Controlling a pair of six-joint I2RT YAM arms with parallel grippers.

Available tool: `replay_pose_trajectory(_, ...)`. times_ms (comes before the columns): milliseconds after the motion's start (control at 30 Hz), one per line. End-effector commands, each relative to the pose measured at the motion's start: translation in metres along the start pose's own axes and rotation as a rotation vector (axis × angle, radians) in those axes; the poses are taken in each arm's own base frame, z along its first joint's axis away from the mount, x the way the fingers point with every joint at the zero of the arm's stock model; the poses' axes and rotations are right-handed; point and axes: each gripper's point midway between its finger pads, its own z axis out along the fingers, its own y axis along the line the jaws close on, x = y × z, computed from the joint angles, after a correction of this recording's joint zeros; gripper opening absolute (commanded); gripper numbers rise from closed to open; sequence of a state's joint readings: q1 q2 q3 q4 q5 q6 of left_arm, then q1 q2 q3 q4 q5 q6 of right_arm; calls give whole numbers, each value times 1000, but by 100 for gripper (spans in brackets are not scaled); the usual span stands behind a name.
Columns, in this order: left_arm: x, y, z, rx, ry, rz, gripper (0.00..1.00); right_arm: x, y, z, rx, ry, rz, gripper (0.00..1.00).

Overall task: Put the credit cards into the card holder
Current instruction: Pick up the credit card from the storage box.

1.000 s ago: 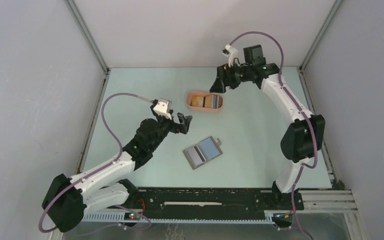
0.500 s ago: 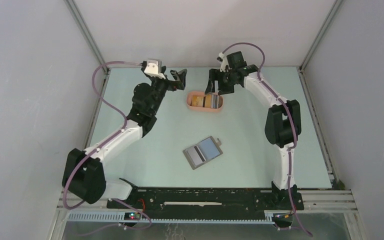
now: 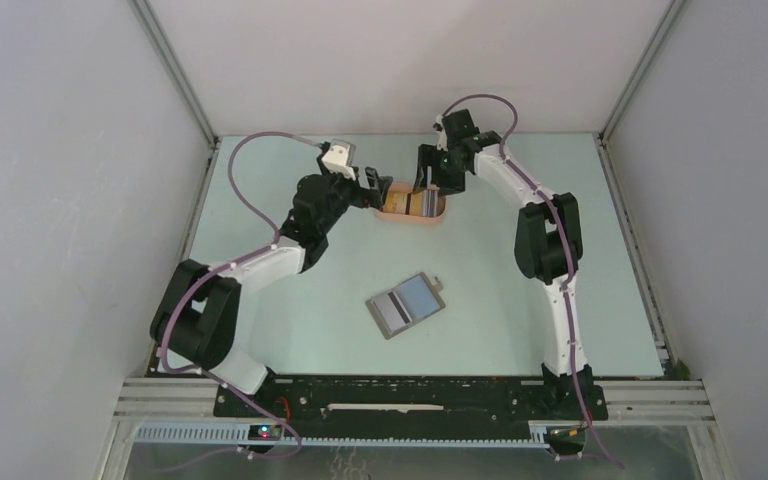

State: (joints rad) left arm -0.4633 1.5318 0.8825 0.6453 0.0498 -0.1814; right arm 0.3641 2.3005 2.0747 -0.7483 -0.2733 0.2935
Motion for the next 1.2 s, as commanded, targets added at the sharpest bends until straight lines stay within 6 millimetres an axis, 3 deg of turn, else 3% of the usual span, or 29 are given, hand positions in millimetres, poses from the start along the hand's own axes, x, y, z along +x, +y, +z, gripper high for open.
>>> replay_pose_trajectory(0,-2,-6,12,49,14,19,93,-8,-3,1,60,-33,33,79)
replay_pose_trajectory(267,2,-3,13,40,26,25,93,-3,-4,8,64,-19,83,84)
replay_pose_trajectory(667,5,-2,13,38,30,31,93,-1,-9,18,108,-27,132,99)
replay_pose_trajectory(1167,5,-1,12,35,30,34,92,4,-5,26,167,-36,178,100)
